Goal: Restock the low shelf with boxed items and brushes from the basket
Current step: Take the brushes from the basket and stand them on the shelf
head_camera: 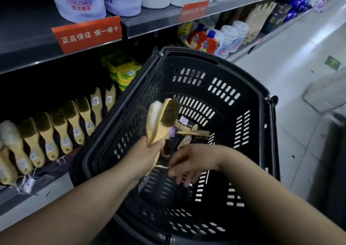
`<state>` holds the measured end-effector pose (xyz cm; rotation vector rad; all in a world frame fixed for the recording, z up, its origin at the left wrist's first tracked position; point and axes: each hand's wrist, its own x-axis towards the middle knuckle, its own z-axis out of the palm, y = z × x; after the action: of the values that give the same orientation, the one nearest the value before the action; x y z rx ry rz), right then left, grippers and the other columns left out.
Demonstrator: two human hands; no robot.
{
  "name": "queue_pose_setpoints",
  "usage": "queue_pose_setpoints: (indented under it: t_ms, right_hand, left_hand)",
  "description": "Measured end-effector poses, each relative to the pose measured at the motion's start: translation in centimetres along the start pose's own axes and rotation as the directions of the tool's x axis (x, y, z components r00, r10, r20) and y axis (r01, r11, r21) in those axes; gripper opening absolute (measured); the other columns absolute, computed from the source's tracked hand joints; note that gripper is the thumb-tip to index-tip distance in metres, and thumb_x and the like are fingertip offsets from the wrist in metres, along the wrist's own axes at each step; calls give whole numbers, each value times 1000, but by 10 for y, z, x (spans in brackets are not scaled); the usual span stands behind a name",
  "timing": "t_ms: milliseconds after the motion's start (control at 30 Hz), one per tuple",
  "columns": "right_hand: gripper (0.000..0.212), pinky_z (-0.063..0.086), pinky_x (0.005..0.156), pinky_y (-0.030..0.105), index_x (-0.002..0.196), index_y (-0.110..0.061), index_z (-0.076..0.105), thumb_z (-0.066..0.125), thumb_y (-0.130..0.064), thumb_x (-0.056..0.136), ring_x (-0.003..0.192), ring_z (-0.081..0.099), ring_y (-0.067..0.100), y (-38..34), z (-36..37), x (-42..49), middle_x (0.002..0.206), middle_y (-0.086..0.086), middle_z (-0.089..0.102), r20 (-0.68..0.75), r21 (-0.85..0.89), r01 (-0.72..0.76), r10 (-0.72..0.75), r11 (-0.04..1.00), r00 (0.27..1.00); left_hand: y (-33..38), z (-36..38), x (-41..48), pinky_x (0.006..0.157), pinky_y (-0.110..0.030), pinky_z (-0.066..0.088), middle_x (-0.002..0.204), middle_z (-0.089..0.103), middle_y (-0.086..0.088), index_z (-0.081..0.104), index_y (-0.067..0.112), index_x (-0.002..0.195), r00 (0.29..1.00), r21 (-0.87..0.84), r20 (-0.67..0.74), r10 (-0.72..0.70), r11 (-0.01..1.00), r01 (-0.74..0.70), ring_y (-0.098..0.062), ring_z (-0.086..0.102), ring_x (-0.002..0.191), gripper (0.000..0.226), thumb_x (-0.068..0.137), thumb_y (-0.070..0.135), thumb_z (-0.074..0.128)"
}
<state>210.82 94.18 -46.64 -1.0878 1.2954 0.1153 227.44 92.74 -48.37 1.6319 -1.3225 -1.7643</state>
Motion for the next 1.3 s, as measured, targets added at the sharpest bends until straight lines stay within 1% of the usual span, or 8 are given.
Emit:
queue_pose_setpoints:
  t_ms: [67, 167, 267, 500, 633, 867, 1067, 1300]
  right_hand:
    - [8, 52, 52, 18, 89, -21, 62, 61, -28, 90, 59, 68, 9, 18, -28, 19, 79, 2, 70, 30, 39, -151, 150, 988, 988]
    - [19, 45, 45, 11, 76, -18, 55, 52, -15, 95, 54, 59, 7, 61, -59, 74, 72, 1, 60, -363, 71, -196, 209, 978, 908]
    - [20, 50, 85, 24, 108, -6, 57, 44, -16, 97, 96, 59, 26, 106, -70, 133, 106, 13, 60, -650, 84, -243, 238, 966, 722]
    - [76, 39, 100, 34, 134, 4, 33, 69, -37, 81, 125, 47, 31, 136, -55, 215, 136, 19, 47, -648, 482, -247, 531, 841, 546]
    - [11, 46, 74, 17, 88, -15, 54, 63, -21, 87, 96, 52, 19, 138, -57, 203, 110, 10, 56, -543, 349, -337, 481, 875, 688]
    - [11, 54, 73, 38, 77, -5, 59, 65, -11, 84, 61, 55, 22, 80, -101, 95, 61, 9, 58, -101, -226, -574, 567, 787, 818]
    - [38, 56, 61, 25, 102, -24, 61, 71, 2, 76, 75, 66, 17, 19, -116, 9, 88, 4, 68, -142, -145, -106, 86, 984, 986]
    - [31, 55, 75, 23, 100, -10, 58, 65, 8, 76, 88, 67, 15, -14, -103, -18, 89, 0, 70, -150, 45, 304, -294, 952, 944]
  left_hand:
    - [-1, -3, 5, 58, -26, 39, 84, 60, 1, 55, 13, 115, 1000, 63, -9, 28, 998, -27, -15, 56, 74, 30, 95, 34, 51]
    - [2, -10, 10, 61, -27, 42, 91, 65, 0, 56, 19, 107, 998, 71, -35, 45, 997, -43, -15, 60, 78, 24, 93, 38, 52]
    - [2, -17, 15, 54, -22, 41, 88, 63, 8, 55, 26, 104, 999, 57, -28, 22, 998, -20, -7, 58, 74, 18, 93, 39, 52]
    - [-5, -20, 22, 78, -38, 50, 80, 63, 3, 57, 25, 96, 997, -104, 12, -72, 992, 73, -12, 59, 73, 8, 95, 28, 50]
    - [-4, -18, 24, 61, -27, 50, 74, 63, 4, 61, 22, 97, 992, -176, 27, -121, 977, 124, -11, 56, 66, 13, 95, 29, 51]
    - [0, -13, 26, 58, -25, 47, 56, 64, 11, 66, 16, 88, 988, -232, 45, -146, 961, 152, -8, 57, 58, 23, 90, 37, 57]
    - [10, -13, 22, 44, -17, 39, 51, 60, 14, 61, 20, 78, 999, -34, 34, -8, 999, 9, -2, 55, 47, 26, 87, 44, 57]
    - [16, -11, 13, 63, -29, 54, 69, 72, 1, 64, 15, 96, 971, -58, 219, -92, 993, 107, -14, 66, 65, 43, 75, 53, 61]
